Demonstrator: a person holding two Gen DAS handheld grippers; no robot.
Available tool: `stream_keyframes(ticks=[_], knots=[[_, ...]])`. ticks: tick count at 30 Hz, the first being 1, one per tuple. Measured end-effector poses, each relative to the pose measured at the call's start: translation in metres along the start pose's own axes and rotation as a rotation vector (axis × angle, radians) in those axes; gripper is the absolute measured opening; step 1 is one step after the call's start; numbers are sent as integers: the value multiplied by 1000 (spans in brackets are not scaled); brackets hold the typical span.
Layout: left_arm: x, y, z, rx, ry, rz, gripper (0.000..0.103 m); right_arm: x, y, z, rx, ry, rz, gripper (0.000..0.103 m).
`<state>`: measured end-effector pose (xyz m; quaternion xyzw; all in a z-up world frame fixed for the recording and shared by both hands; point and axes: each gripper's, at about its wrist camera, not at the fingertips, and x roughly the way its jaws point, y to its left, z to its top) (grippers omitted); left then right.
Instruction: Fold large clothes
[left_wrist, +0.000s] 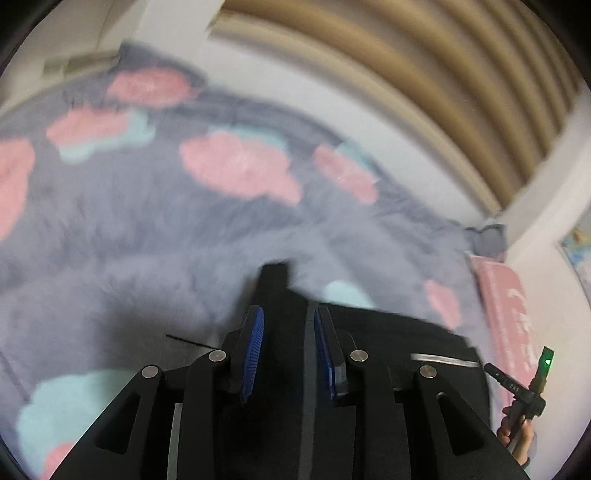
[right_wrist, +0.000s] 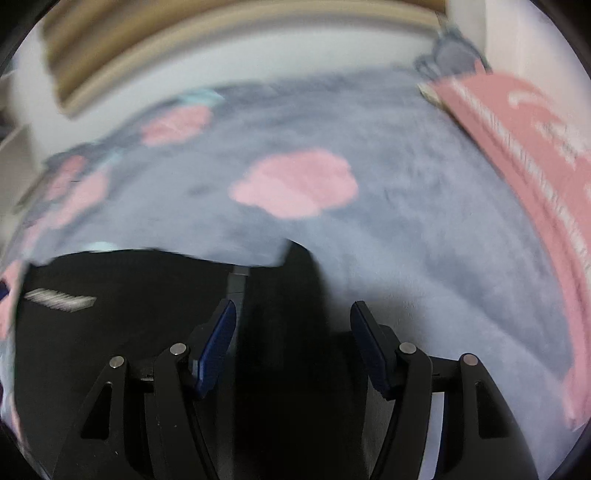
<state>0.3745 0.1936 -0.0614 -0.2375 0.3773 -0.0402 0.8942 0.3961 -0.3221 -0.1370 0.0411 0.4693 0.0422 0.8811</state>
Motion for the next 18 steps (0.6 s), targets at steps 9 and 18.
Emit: stream_keyframes(ticks=[9, 18], knots=[[-56, -144, -57, 336, 7, -135, 61, -116, 126, -31, -165, -72, 275, 81], [83, -142, -138, 302, 299, -9, 60, 9, 160, -91, -220, 155, 70, 80]])
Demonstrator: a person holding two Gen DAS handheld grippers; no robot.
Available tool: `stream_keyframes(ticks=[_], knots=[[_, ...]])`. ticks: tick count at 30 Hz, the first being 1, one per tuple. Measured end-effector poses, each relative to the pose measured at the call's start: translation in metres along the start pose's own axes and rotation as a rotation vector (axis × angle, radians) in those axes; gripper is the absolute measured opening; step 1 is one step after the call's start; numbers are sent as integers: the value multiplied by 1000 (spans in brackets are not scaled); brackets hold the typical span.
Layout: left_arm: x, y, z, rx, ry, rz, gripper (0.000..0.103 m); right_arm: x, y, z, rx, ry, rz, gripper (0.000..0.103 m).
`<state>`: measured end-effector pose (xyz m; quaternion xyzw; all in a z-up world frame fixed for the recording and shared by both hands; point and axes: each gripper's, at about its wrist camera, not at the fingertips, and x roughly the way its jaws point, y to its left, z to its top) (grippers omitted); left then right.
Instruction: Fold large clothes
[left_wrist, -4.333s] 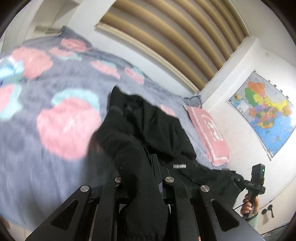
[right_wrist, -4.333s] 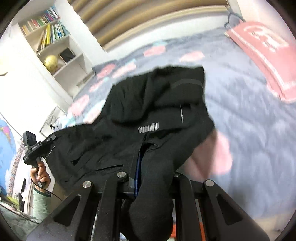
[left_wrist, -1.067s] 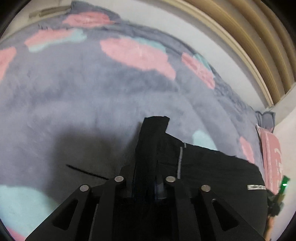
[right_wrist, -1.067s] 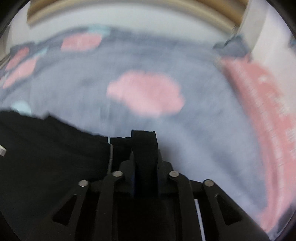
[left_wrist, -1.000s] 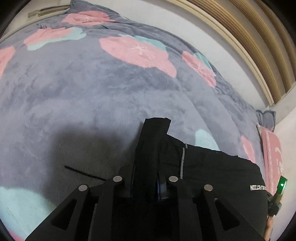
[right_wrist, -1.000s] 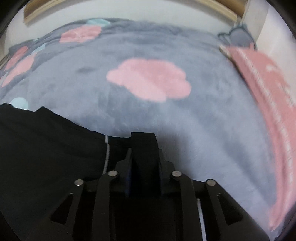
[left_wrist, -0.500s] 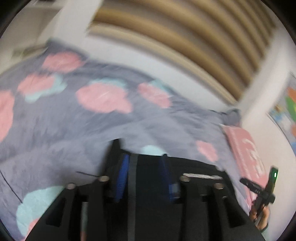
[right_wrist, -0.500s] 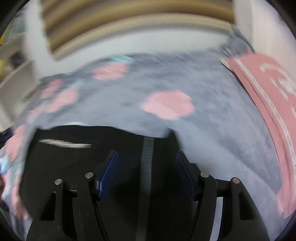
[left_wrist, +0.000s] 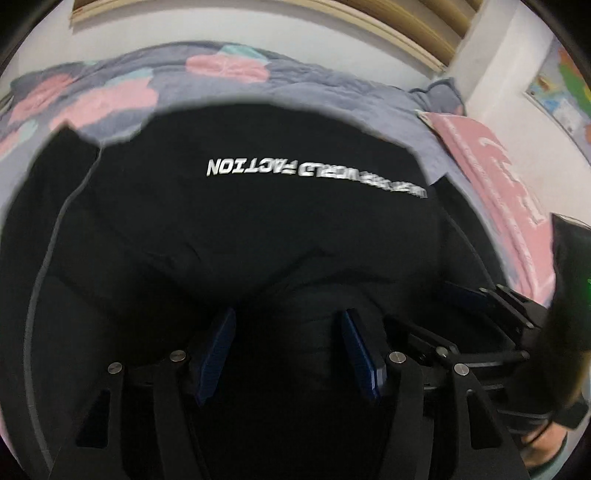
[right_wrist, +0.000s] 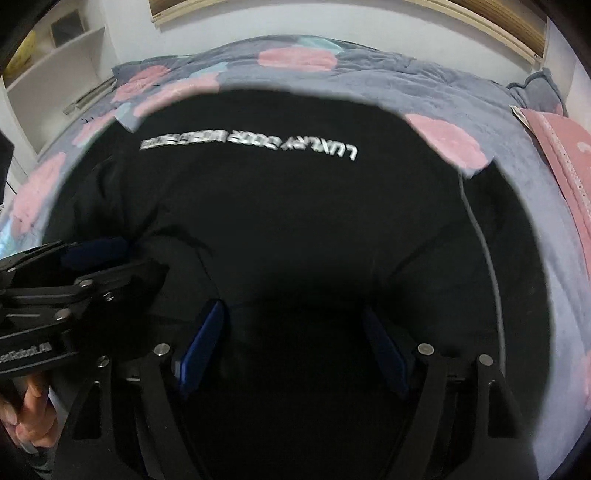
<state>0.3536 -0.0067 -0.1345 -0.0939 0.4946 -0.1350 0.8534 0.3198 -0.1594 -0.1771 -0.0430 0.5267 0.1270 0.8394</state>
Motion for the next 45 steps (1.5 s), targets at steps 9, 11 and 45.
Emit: stream_keyframes(ticks=[9, 11, 45], knots=[[-39, -14, 20, 6, -39, -40, 61, -29, -2, 24, 1, -31, 58, 77], [-62, -13, 42, -24, -125, -56, 61, -42, -3, 44, -8, -108, 30, 77], [-81, 48, -81, -91, 16, 79, 62, -54, -13, -80, 78, 8, 88, 68]])
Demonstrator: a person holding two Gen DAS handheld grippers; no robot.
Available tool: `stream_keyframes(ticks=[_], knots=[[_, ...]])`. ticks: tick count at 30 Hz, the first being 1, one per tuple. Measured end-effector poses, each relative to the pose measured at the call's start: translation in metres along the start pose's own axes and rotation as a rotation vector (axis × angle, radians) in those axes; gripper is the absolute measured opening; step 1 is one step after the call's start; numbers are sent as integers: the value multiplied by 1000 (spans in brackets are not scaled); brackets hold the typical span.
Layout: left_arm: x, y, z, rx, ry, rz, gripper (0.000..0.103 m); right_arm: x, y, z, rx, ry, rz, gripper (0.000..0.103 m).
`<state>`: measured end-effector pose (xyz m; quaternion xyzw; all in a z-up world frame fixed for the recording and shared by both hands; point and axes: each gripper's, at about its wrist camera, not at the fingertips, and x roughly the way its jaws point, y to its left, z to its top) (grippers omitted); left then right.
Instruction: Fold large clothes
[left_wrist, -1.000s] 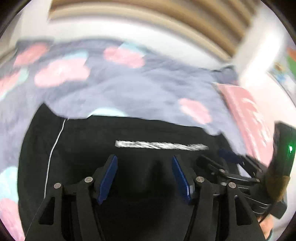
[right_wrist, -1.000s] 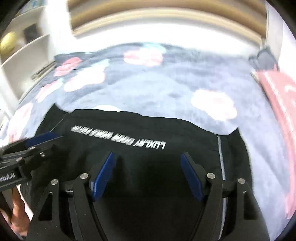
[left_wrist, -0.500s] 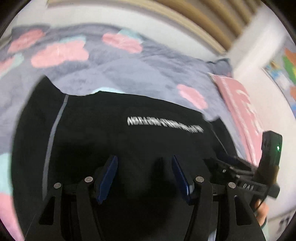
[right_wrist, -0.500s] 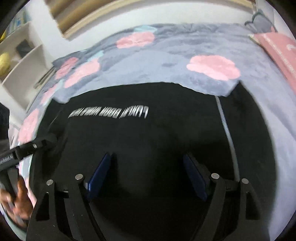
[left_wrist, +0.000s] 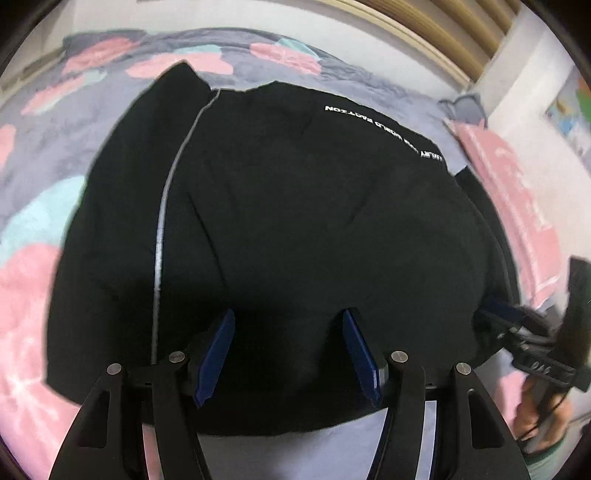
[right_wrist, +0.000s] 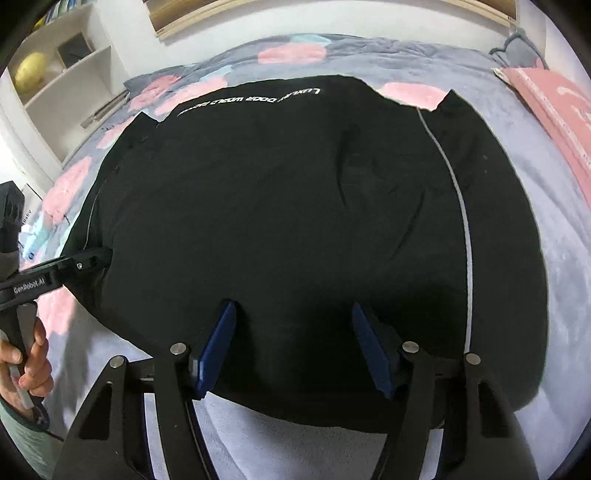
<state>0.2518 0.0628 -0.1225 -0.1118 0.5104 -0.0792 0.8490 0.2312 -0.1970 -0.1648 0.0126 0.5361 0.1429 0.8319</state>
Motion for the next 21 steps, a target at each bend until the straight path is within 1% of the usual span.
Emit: stream_keyframes(ticks=[1, 2, 4, 7, 9, 10, 13, 14, 15, 17, 19, 20, 21], knots=[[-8, -2, 0, 14, -12, 23, 62, -4, 0, 0, 0, 1, 2, 68], [-19, -4, 1, 39, -39, 50, 62, -10, -1, -1, 1, -3, 14, 69], [-42, -1, 1, 75, -103, 76, 62, -25, -8, -2, 23, -16, 52, 69], [-72, 19, 3, 62, -164, 77, 62, -49, -24, -3, 72, -60, 80, 70], [-91, 38, 6, 40, -185, 80, 62, -64, -34, -2, 91, -95, 72, 73], [-97, 45, 9, 32, -189, 83, 62, -73, -41, 4, 87, -106, 61, 75], [-113, 67, 22, 4, -216, 92, 63, -91, -58, 18, 73, -126, 4, 77], [-118, 76, 27, -2, -230, 92, 65, -96, -64, 22, 74, -133, -14, 77], [-120, 82, 33, -2, -241, 94, 66, -101, -72, 28, 76, -144, -34, 78], [-121, 96, 38, -7, -253, 89, 66, -107, -85, 33, 90, -162, -59, 83], [-115, 108, 45, -29, -236, 74, 67, -106, -99, 38, 113, -172, -64, 85], [-108, 114, 49, -48, -222, 47, 67, -102, -109, 39, 134, -167, -59, 85], [-93, 122, 54, -73, -202, -3, 67, -95, -118, 41, 156, -158, -55, 85]])
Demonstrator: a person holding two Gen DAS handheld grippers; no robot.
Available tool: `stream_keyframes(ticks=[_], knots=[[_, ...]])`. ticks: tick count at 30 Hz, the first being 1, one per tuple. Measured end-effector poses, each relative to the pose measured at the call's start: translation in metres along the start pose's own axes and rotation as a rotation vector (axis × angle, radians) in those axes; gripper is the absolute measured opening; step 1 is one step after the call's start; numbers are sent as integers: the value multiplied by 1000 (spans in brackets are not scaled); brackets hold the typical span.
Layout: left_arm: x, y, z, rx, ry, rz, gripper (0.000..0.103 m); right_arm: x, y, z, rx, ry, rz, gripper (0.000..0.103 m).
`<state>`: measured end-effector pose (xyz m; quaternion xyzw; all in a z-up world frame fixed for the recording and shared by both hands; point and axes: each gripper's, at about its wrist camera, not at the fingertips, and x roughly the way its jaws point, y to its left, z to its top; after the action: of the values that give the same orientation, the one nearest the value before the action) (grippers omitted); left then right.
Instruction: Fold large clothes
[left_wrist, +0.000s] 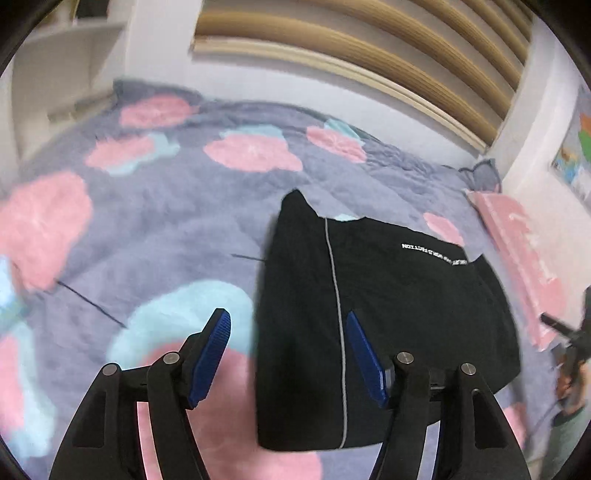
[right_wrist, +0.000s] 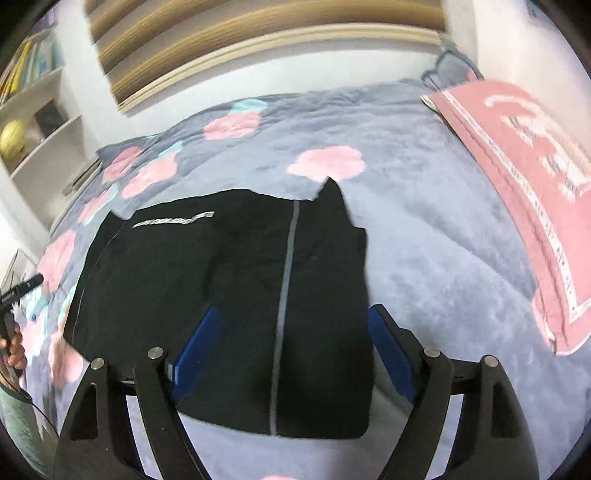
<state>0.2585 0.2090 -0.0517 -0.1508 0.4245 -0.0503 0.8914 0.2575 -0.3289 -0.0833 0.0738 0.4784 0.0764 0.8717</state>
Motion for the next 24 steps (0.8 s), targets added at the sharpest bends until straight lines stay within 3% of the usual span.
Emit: stream_keyframes(ticks=[3, 8, 11, 12, 14, 17, 19, 22, 24], knots=[[30, 10, -4, -60, 41, -78, 67, 25, -19, 0, 46, 29, 13, 85], [89, 23, -16, -127, 115, -126, 67, 75, -45, -7, 110, 104, 37, 85], [124, 36, -23, -199, 187, -203, 68, 100, -57, -10, 152, 140, 89, 87], [137, 43, -26, -250, 216, -264, 71, 109, -62, -11, 178, 149, 120, 89], [146, 54, -30, -313, 225, -331, 76, 122, -72, -12, 234, 168, 160, 96], [152, 61, -30, -356, 242, -379, 77, 138, -83, -14, 293, 193, 253, 97], [153, 54, -28, -339, 252, -369, 77, 144, -84, -13, 295, 200, 277, 97], [159, 37, -23, -310, 272, -422, 75, 149, -84, -9, 285, 219, 304, 97], [158, 30, -20, -300, 262, -480, 63, 148, -80, -7, 259, 226, 342, 74]])
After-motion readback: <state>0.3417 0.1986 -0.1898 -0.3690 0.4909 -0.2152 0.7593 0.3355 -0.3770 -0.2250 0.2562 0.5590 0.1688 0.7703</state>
